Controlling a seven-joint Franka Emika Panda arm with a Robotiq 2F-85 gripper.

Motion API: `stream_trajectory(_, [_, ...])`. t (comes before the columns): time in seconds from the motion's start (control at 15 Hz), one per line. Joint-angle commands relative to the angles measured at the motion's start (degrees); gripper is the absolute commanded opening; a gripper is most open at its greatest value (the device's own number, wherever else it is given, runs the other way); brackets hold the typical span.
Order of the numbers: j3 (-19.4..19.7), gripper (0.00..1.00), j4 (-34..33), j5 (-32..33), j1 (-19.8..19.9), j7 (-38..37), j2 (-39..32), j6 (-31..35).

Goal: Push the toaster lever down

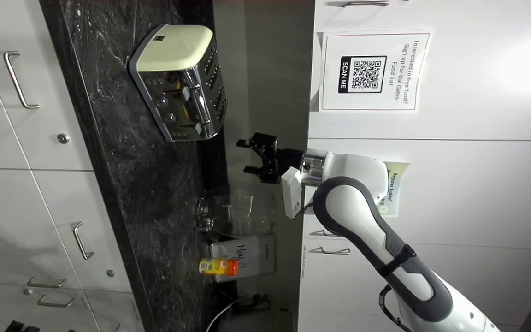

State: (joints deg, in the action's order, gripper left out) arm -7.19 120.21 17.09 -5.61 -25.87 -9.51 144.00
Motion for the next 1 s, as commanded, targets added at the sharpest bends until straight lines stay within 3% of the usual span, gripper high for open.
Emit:
stream_trajectory(0.0, [1.86, 1.0, -4.26, -0.72, -1.69, 2.27, -5.16, 2.5])
stream_trajectory(0.07, [2.21, 0.75, -5.09, -0.84, -1.91, 2.61, -6.47, 3.33])
stream_trajectory(0.2, [3.18, 0.66, -6.85, -0.79, -2.56, 2.98, -8.83, 4.43])
stream_trajectory(0.73, [5.98, 0.03, -13.77, -2.08, -4.51, 4.35, -17.15, 5.93])
stream_trajectory(0.93, [6.73, 0.0, -15.82, -2.52, -5.08, 4.2, -19.59, 6.26])
